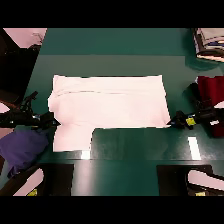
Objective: Fold the shirts.
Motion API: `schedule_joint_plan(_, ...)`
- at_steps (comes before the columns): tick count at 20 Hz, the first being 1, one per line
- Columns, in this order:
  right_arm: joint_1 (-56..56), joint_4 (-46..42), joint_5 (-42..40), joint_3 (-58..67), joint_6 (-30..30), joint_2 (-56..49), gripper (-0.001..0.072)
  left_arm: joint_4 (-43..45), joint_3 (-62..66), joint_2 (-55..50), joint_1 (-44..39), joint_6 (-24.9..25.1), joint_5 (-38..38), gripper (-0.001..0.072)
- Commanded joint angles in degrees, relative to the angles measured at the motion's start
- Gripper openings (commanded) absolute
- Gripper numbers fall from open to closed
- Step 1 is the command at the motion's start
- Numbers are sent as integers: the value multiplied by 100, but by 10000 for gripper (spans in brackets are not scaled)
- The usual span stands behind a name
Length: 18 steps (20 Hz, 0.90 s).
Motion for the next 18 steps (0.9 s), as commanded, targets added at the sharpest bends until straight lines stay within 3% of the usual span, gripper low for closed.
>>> schedule_joint_plan(1,160,-7,-101,-22,-59,46,12,0,11,4,0,122,-7,25)
schedule_joint_plan(5,-42,-586,114,-20,85,833,11,26,57,85,-2,116,-391,23)
schedule_joint_plan(9,-662,-1635,1049,-22,127,2000,11,181,57,1027,-525,-251,-634,24)
schedule_joint_plan(13,-1032,-1572,1182,-15,136,2861,11,-90,166,1419,-1043,-496,-949,25)
schedule_joint_plan(18,-378,-1294,503,658,463,2522,11,-107,1069,1182,-1051,-437,258,25)
